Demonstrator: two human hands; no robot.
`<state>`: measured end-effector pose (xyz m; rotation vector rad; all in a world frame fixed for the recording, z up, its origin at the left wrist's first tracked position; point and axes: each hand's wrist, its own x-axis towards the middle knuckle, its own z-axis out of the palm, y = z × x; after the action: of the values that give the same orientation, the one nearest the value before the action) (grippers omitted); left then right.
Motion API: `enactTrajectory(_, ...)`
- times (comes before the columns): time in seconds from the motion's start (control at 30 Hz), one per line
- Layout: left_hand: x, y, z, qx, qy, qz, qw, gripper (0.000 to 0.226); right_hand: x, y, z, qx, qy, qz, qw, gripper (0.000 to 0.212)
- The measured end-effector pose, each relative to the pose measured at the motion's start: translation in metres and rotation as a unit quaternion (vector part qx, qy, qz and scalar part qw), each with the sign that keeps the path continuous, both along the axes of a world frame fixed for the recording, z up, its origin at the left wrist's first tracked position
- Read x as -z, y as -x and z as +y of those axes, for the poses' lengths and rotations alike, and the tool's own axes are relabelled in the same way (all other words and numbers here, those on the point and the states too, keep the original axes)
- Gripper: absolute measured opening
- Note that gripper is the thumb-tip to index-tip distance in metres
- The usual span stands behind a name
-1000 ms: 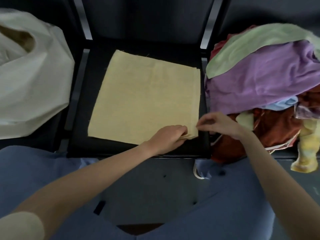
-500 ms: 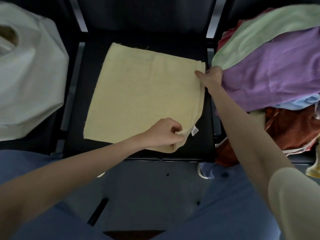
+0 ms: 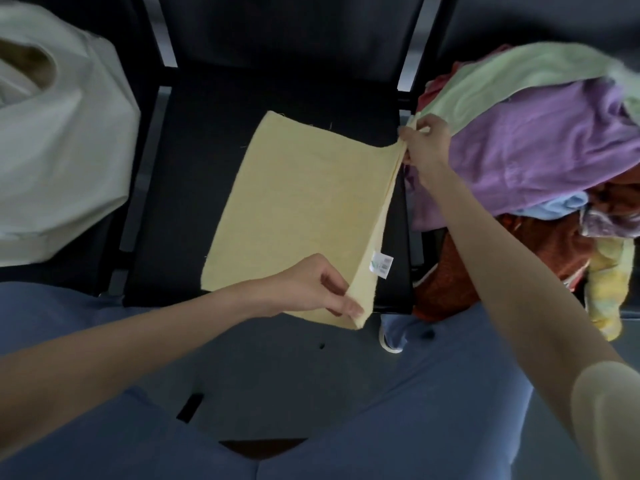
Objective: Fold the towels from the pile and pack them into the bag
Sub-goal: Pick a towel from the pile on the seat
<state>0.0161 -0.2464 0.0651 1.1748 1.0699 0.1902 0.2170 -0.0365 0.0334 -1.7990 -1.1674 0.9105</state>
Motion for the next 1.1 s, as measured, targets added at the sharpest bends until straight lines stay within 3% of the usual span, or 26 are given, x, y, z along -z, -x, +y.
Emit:
enactTrajectory(0.23,-0.014,0.075,-0.012,-0.097,0.029,-0.016,0.995,0.012,-0.016,0.109,0.018,-0.033,-0.062,-0.033,0.997,0.035)
enactTrajectory(0.37,-0.004,0.121,-0.016,-0.154,0.063,-0.021,0.986,0.017,-0.004,0.17,0.025,-0.052,-0.036,-0.073,0.995,0.033)
enactTrajectory(0.53,0.026,0.156,-0.02,-0.235,0.108,-0.002,0.966,0.02,0.03,0.22,0.024,-0.079,0.018,-0.102,0.991,0.009)
enactTrajectory(0.67,0.052,0.165,-0.021,-0.243,0.081,0.106,0.961,0.012,0.05,0.232,0.018,-0.086,0.048,-0.13,0.987,0.022)
enactTrajectory(0.8,0.057,0.171,-0.023,-0.154,-0.01,0.249,0.956,0.029,0.046,0.231,0.004,-0.092,0.041,-0.085,0.991,0.023)
enactTrajectory(0.93,0.054,0.177,-0.025,-0.126,-0.122,0.392,0.903,0.032,0.034,0.197,-0.053,-0.1,-0.021,-0.095,0.99,0.022)
enactTrajectory(1.03,0.058,0.174,-0.024,-0.18,-0.183,0.424,0.869,0.032,0.035,0.162,-0.12,-0.033,-0.018,-0.099,0.994,0.026)
enactTrajectory(1.1,0.061,0.169,-0.022,-0.201,-0.185,0.412,0.869,0.036,0.04,0.143,-0.16,0.02,0.03,-0.081,0.996,0.028)
